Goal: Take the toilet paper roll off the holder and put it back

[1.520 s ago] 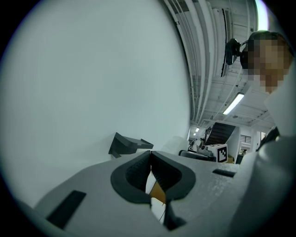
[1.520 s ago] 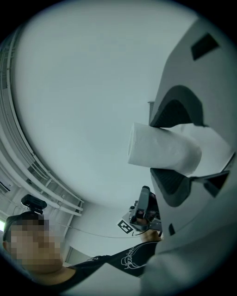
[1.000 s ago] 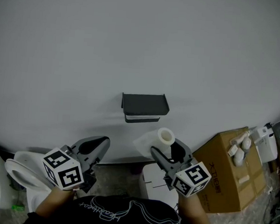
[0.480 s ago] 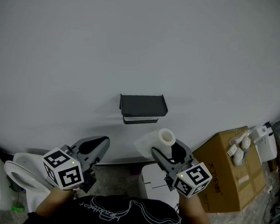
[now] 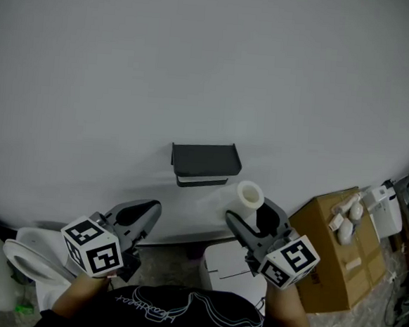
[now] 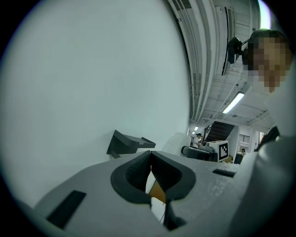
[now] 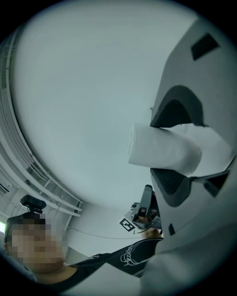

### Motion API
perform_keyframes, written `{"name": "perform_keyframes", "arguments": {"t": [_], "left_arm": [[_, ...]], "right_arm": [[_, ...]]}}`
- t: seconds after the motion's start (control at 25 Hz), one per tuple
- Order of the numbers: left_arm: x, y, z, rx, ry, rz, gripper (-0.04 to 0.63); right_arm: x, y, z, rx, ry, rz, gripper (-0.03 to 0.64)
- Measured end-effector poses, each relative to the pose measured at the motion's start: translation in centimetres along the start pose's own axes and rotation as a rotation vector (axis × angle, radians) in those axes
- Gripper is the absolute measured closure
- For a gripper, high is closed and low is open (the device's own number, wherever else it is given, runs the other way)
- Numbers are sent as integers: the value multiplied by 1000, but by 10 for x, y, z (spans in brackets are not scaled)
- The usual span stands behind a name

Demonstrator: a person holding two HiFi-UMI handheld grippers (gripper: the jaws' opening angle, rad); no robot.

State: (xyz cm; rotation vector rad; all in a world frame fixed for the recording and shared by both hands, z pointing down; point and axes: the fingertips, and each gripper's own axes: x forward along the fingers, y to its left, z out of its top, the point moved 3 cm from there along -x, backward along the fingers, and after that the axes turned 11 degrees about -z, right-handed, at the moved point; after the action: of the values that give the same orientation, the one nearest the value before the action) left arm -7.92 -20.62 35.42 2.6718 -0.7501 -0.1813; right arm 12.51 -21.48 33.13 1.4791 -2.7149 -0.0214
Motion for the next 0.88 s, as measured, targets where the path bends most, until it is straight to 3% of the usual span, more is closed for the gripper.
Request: {"name": "perform_keyframes", "arguments": {"t": [0.48,0.88], "left_arm": [[5,11,10,11,-2,5,591],[3,18,16,28,-4,20,590]], "right_arm": [[24,-12,57,-79,-105,6,341],[52,-18,78,-118,-138,28,341]]}}
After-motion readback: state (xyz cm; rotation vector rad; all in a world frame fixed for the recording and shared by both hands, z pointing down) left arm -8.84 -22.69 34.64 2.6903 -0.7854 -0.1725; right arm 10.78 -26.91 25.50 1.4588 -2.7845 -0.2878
